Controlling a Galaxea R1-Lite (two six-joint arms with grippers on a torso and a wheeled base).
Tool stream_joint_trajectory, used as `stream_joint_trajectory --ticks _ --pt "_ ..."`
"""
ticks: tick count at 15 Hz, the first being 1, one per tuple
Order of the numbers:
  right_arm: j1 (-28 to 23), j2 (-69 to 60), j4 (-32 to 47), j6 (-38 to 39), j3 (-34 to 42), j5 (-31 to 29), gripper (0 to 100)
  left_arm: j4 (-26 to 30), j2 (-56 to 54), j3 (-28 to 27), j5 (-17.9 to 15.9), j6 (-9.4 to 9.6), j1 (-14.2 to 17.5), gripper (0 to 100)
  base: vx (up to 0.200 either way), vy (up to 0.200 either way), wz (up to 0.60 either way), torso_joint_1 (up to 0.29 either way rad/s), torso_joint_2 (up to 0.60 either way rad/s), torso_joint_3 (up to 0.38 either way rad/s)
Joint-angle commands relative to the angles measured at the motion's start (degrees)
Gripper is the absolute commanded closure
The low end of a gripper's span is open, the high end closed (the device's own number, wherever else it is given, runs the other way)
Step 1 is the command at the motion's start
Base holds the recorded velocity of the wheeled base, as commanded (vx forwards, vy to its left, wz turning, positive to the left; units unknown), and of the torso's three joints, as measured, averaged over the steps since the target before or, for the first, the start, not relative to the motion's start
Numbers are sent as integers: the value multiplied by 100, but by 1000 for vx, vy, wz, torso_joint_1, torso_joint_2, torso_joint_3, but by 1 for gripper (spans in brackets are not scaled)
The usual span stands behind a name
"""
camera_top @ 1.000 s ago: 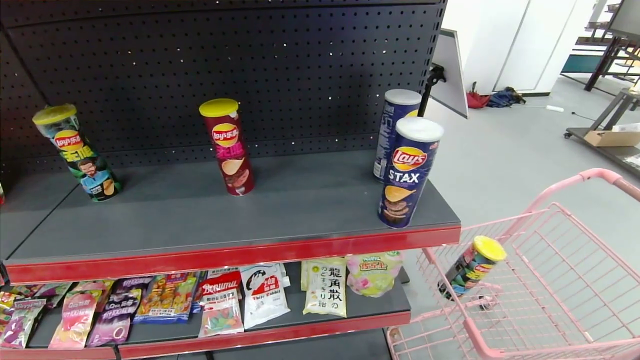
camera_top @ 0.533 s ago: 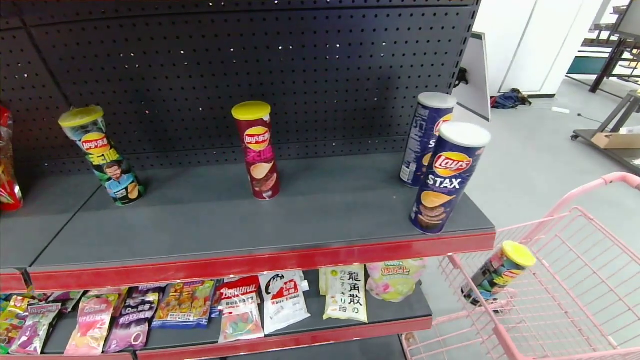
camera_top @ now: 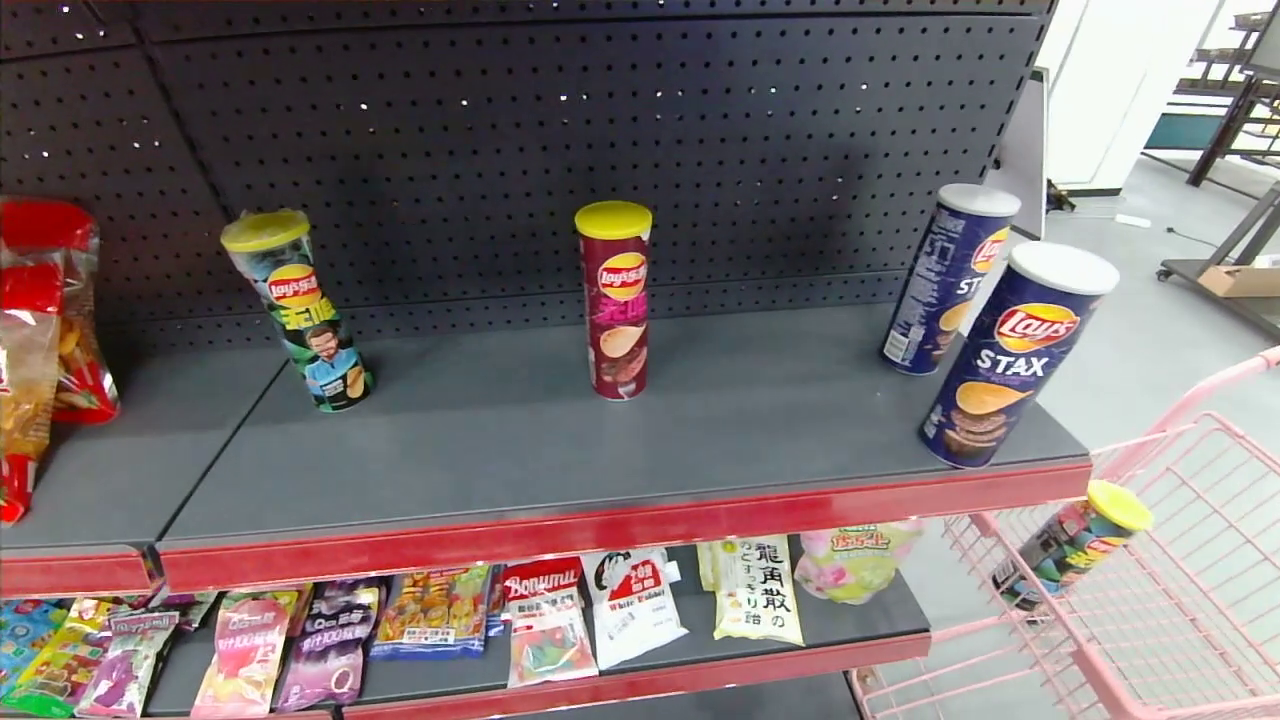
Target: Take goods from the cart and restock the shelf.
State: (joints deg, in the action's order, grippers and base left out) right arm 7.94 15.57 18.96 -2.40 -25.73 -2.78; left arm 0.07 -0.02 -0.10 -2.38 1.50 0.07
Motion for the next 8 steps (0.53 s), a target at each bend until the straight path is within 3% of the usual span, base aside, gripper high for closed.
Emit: stream_joint_trajectory --ticks 1,4,8 --pt "68 -115 12 12 51 111 100 1 2 1 0 -1 1 0 0 200 0 2 2 2" --pt "68 -238 12 12 165 129 100 -7 2 1 0 8 1 0 0 0 0 0 0 0" --pt "77 -317 -15 3 244 129 100 -7 2 1 0 8 1 0 200 0 0 -6 4 7"
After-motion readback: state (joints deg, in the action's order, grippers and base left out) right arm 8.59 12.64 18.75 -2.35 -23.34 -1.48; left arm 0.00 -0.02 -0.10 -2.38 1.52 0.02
